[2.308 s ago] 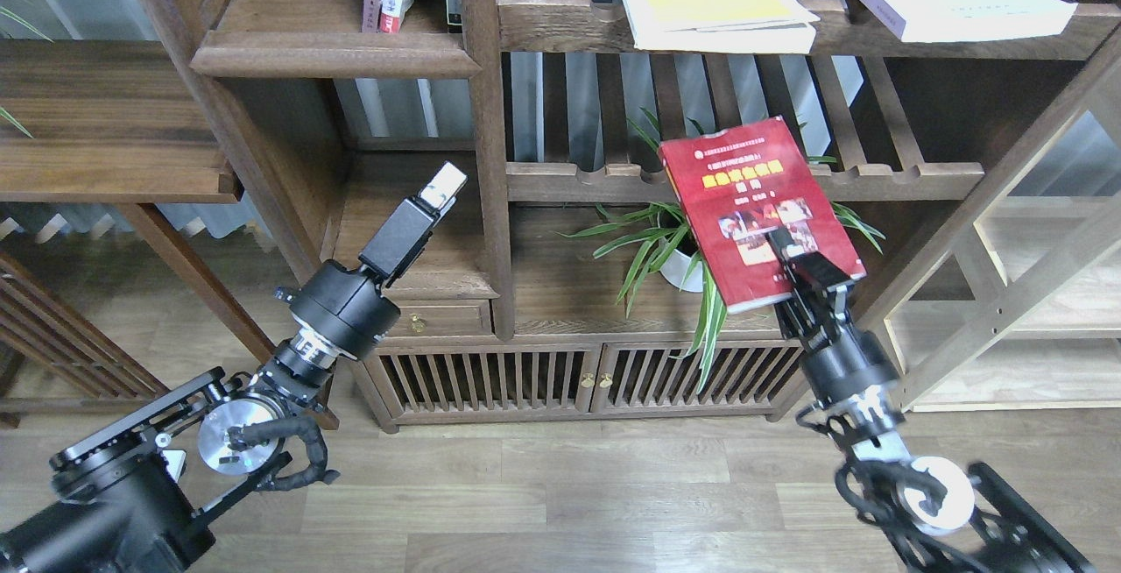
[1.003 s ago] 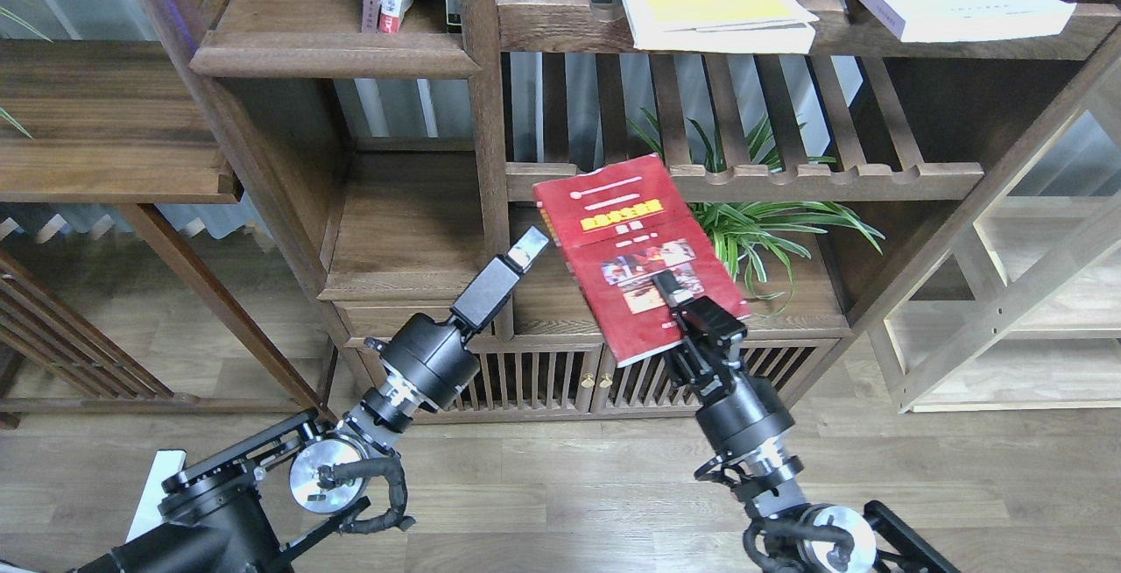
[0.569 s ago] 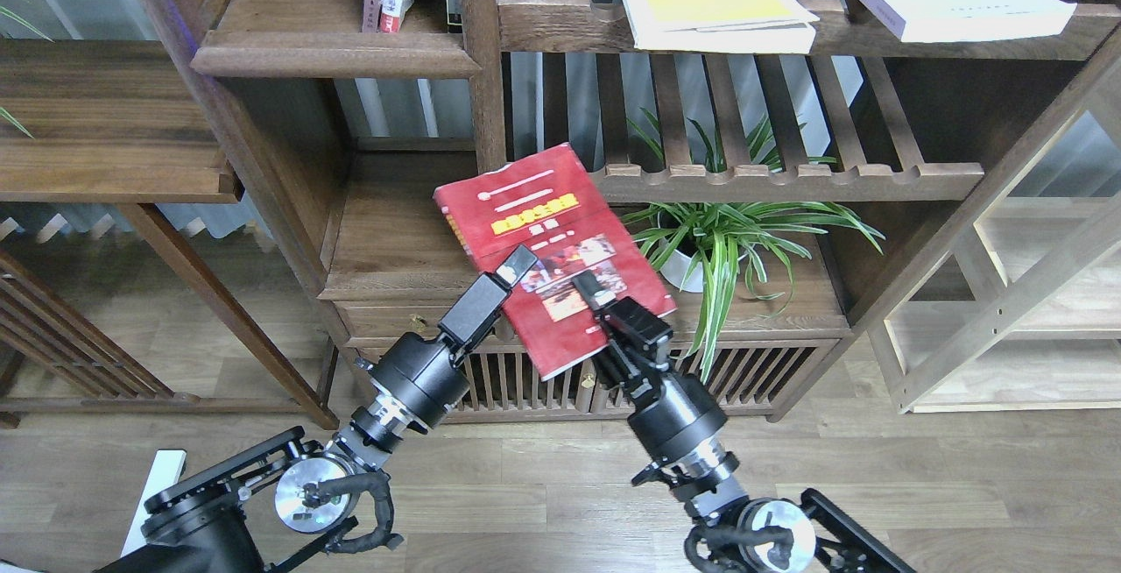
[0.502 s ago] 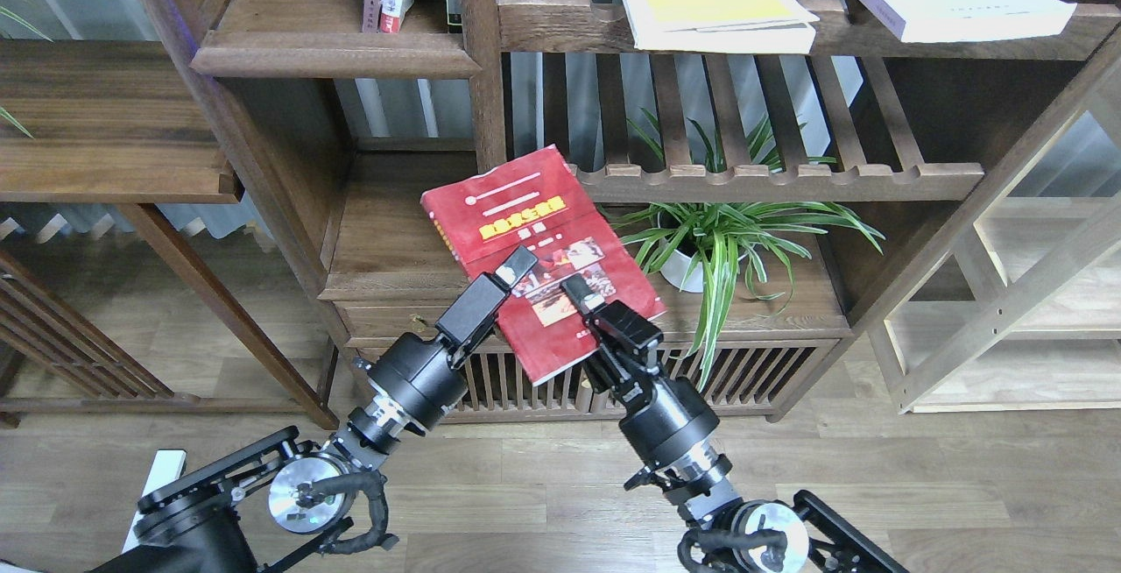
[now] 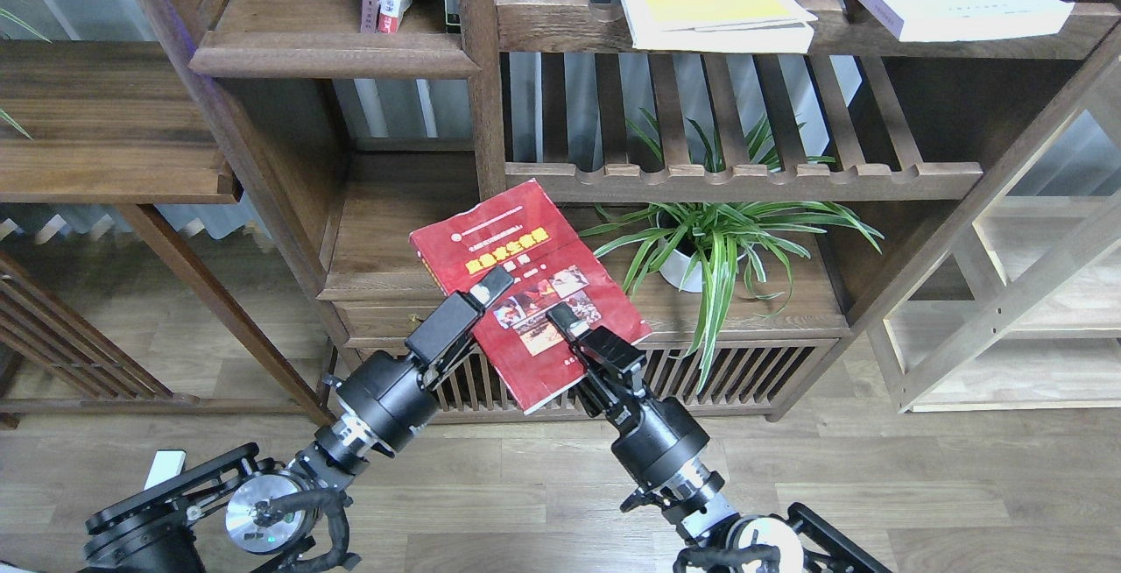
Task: Organize books on shelf
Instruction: 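Grasp the red book with the left gripper, release the right gripper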
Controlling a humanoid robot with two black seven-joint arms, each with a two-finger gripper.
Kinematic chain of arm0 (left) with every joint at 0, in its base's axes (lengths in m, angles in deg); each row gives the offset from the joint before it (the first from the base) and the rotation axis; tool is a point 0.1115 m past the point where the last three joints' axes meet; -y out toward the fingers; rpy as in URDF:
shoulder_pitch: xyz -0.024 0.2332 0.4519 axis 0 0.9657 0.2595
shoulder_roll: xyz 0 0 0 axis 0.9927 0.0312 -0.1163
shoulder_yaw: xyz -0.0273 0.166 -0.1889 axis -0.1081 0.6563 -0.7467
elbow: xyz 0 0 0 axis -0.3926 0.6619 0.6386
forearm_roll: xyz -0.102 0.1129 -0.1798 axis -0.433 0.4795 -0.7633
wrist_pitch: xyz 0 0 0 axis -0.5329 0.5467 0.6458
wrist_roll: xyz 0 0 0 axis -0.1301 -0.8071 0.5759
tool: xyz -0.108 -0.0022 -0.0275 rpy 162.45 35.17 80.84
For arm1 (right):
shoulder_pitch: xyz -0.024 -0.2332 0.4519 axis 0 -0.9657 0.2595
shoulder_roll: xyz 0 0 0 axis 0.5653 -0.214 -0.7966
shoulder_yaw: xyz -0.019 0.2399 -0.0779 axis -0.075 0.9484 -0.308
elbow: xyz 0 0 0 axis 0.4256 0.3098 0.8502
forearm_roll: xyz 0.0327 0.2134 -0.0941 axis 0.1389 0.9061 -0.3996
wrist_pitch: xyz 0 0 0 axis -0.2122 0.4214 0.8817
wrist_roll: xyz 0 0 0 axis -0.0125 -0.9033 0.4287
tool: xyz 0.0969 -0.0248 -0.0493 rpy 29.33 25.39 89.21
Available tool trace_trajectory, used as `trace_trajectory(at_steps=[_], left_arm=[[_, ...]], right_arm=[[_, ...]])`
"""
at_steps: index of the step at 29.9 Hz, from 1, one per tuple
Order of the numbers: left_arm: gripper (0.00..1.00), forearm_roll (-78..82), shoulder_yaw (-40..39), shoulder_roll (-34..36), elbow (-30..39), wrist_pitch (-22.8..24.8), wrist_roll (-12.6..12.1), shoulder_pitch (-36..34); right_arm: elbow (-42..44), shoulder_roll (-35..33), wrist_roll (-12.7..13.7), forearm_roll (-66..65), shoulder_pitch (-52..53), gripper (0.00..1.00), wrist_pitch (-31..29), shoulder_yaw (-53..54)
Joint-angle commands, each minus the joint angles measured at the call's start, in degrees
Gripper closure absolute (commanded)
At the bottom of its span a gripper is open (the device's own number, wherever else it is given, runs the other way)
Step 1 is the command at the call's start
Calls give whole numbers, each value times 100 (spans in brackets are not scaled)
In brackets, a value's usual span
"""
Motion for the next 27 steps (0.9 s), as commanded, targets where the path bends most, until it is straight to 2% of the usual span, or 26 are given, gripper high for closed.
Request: trace_trajectory(at_steps=[1, 10, 15, 17, 24, 27], left_arm=[[4, 2, -8, 57, 28, 0, -115, 77], [8, 11, -78, 13, 19, 0, -124, 42], [15, 37, -87, 39, 19, 0, -116, 68], [20, 37, -87, 39, 19, 0, -107, 77], [64, 55, -140, 13, -51, 0, -63, 86], [74, 55, -166, 22, -42, 0, -54, 86]], right_arm=[[8, -2, -4, -58, 15, 97, 0, -75], [8, -2, -4, -155, 15, 97, 0, -145], [-1, -2, -4, -155, 15, 96, 0, -145], [-1, -2, 5, -155, 24, 96, 0, -145], [-1, -2, 5, -155, 41, 96, 0, -163], [-19, -2, 5, -155, 41, 96, 0, -171]])
